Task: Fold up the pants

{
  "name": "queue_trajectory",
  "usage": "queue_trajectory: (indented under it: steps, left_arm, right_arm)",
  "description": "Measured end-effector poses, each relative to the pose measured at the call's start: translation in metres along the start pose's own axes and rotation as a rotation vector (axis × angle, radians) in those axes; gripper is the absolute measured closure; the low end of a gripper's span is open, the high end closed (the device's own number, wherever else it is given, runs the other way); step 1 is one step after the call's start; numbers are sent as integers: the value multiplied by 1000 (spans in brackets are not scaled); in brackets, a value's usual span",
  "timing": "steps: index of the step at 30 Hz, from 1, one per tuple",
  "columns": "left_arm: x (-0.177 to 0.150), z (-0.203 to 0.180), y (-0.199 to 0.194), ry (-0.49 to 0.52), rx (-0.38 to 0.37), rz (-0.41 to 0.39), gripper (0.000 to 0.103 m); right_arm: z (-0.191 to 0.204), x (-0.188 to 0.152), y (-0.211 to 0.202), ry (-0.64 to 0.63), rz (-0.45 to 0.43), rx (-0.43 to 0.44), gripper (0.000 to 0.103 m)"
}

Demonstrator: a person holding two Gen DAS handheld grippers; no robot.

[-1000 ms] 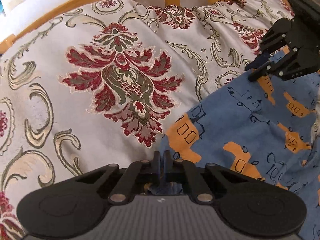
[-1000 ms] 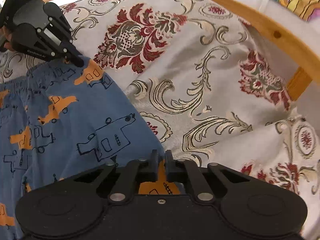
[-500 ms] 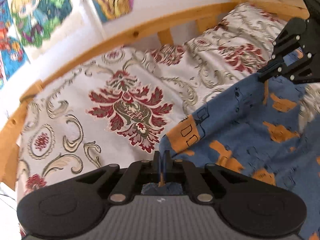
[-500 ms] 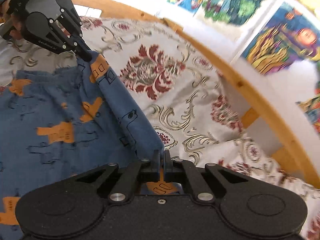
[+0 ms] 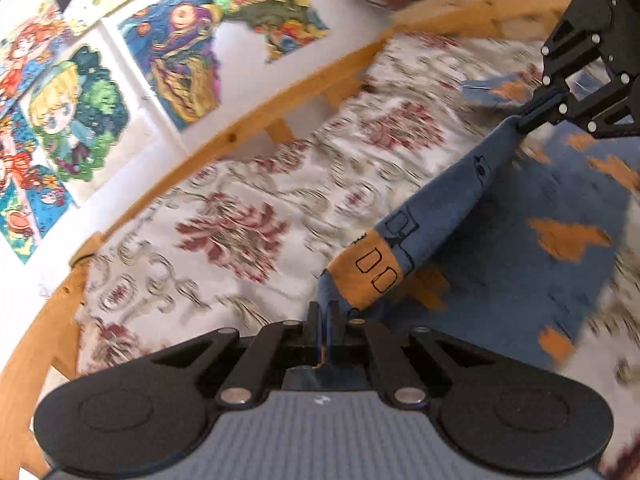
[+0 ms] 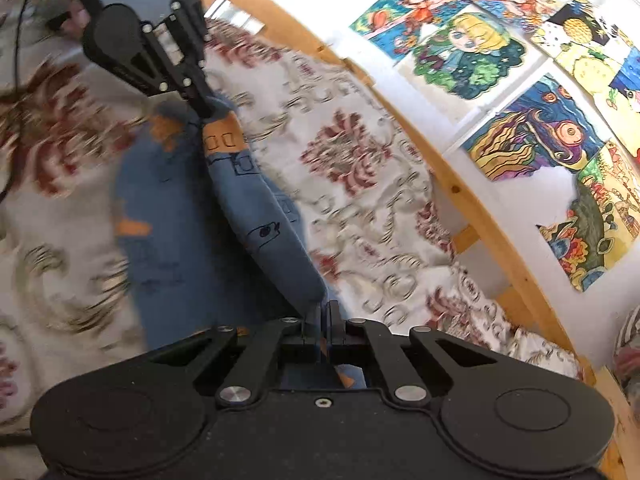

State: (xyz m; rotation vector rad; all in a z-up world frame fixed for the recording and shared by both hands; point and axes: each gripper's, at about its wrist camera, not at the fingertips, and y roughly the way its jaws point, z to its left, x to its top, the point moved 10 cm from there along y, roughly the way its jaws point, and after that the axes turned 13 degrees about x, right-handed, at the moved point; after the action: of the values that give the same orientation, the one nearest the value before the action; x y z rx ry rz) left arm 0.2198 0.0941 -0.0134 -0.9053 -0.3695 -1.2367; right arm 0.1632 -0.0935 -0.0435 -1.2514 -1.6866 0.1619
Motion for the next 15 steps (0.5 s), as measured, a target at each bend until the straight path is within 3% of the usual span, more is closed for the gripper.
queue_trajectory:
  steps: [15]
  left_arm:
    - [-60,-59,-14,349,-78,28,102]
  right_arm:
    - [47,-27,4,69,91,26,102]
